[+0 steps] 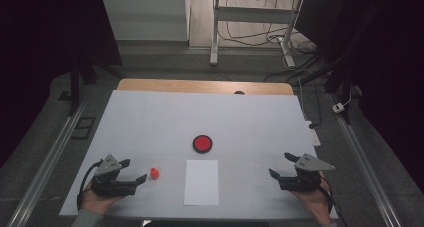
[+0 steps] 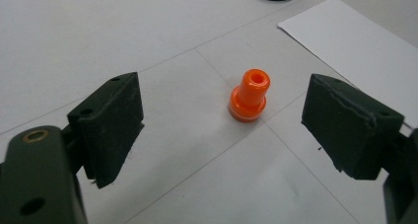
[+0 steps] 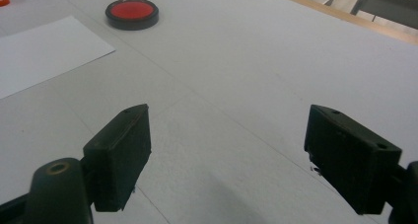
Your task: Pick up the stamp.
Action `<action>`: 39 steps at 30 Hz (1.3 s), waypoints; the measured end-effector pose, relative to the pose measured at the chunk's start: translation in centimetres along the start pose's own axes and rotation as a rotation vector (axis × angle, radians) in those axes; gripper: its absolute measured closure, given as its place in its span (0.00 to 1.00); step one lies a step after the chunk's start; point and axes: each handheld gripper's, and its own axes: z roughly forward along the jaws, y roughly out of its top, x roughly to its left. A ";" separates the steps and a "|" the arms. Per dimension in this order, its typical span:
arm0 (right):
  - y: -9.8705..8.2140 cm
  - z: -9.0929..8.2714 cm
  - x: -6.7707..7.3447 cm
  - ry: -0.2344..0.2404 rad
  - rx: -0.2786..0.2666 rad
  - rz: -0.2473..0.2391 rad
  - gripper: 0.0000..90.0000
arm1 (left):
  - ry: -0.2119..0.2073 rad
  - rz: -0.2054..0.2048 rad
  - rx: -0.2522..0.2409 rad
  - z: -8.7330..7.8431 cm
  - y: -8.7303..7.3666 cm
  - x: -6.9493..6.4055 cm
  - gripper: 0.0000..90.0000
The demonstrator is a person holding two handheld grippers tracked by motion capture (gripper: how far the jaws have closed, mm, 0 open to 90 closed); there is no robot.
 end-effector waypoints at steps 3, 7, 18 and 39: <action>0.0 0.1 0.0 0.007 0.001 -0.002 0.21 | 0.000 0.001 -0.001 0.0 -0.1 0.0 0.18; -0.1 0.2 -0.1 0.003 0.008 -0.011 0.22 | -0.006 0.000 -0.002 0.0 0.0 0.1 0.18; -0.2 0.1 0.0 -0.003 0.013 -0.002 0.24 | -0.003 0.005 -0.008 -0.4 0.0 -0.2 0.18; -0.1 0.1 0.1 -0.007 0.009 -0.006 0.26 | -0.017 0.046 -0.025 -0.9 1.5 -0.9 0.19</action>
